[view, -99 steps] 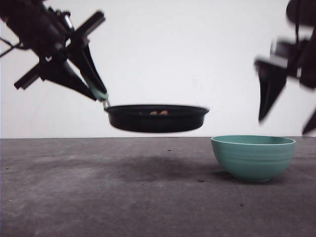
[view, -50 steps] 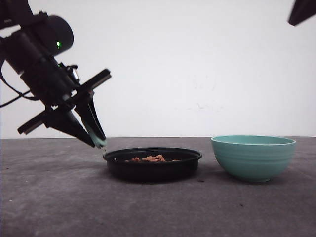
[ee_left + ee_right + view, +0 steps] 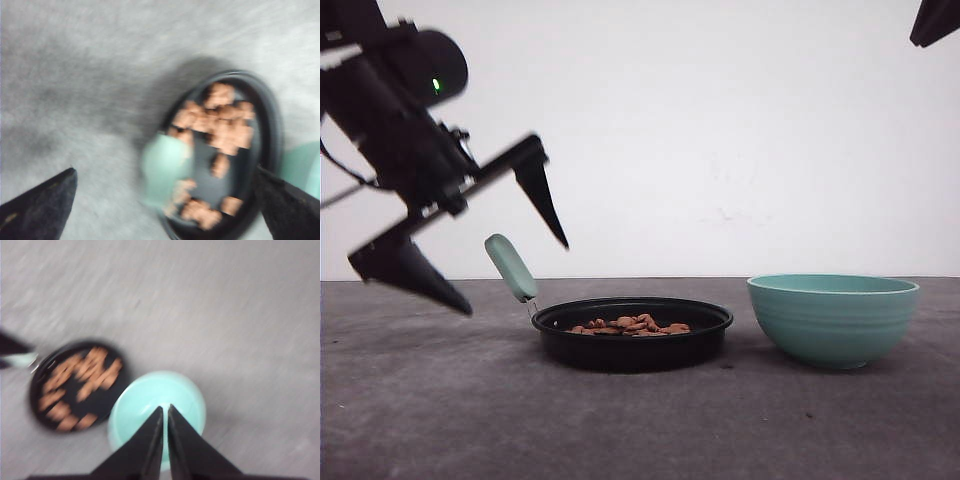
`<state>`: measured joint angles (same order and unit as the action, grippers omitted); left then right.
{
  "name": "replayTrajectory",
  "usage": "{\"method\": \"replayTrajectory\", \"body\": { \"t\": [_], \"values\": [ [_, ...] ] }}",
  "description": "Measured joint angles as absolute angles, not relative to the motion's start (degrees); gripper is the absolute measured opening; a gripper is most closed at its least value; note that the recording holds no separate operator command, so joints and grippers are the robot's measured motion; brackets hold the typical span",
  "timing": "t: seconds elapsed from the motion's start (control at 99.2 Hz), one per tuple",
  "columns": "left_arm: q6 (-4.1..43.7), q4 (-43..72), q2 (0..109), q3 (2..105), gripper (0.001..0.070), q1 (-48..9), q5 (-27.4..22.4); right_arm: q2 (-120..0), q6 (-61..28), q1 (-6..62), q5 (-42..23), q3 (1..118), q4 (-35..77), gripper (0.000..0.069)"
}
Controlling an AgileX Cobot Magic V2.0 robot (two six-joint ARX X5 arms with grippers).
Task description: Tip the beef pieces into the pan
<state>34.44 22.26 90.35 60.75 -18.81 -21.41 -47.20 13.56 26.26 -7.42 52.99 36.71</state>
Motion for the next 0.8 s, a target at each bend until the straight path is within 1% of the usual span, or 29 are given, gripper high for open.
{"method": "replayTrajectory", "body": {
  "t": [0.101,0.212,0.252,0.282,0.353,0.363,0.373,0.393,0.424,0.464,0.494,0.545,0.595,0.686,0.797],
  "values": [
    [32.29,24.29,82.52,60.75,0.0696,-18.87,-18.11,-46.59,10.07,26.30,-12.53,52.99,33.78,0.0012],
    [27.79,27.79,73.80,60.75,0.0694,-18.94,-11.75,-45.17,6.26,26.37,-16.58,52.99,30.39,0.0012],
    [25.93,28.47,70.54,60.75,0.0677,-18.94,-9.54,-44.38,5.17,26.37,-16.80,52.99,29.04,0.0012],
    [24.43,28.53,68.01,60.75,0.0619,-18.94,-7.88,-43.66,4.40,26.37,-16.78,52.97,27.79,0.0012],
    [21.89,27.33,61.52,60.75,0.0408,-18.94,-3.97,-41.71,2.68,26.59,-16.75,52.97,24.58,0.0012],
    [21.41,26.83,60.03,60.75,0.0363,-18.96,-3.05,-41.23,2.39,26.61,-16.75,52.97,23.92,0.0012],
    [21.28,26.63,59.53,60.75,0.0349,-18.98,-2.76,-40.91,2.17,26.61,-16.75,52.97,23.59,0.0012],
    [20.40,25.45,56.93,60.75,0.0271,-18.98,-1.56,-40.23,1.69,26.63,-16.75,52.97,22.94,0.0012],
    [19.59,23.79,53.84,60.75,0.0187,-18.98,-0.82,-39.20,1.13,26.70,-16.75,52.97,22.26,0.0012],
    [18.52,21.58,49.69,60.75,0.0108,-18.98,0.01,-37.98,0.16,26.89,-16.75,52.97,21.65,0.0012],
    [17.82,20.71,46.81,60.75,0.0075,-18.98,0.34,-37.04,-0.56,27.00,-16.75,52.97,21.52,0.0012],
    [16.86,21.30,42.96,60.77,0.0044,-18.98,1.32,-35.62,-2.39,27.11,-16.84,52.97,21.65,0.0012],
    [15.90,23.49,39.33,60.84,0.0031,-18.98,2.11,-34.24,-4.67,27.35,-17.45,52.97,21.96,0.0012],
    [15.07,29.36,36.38,60.69,0.0024,-18.98,4.69,-32.18,-7.53,27.33,-17.80,52.97,23.70,0.0012],
    [14.55,36.53,35.20,58.76,0.0023,-18.98,5.91,-30.09,-8.45,27.35,-17.80,52.97,27.92,0.0012]
  ]
}}
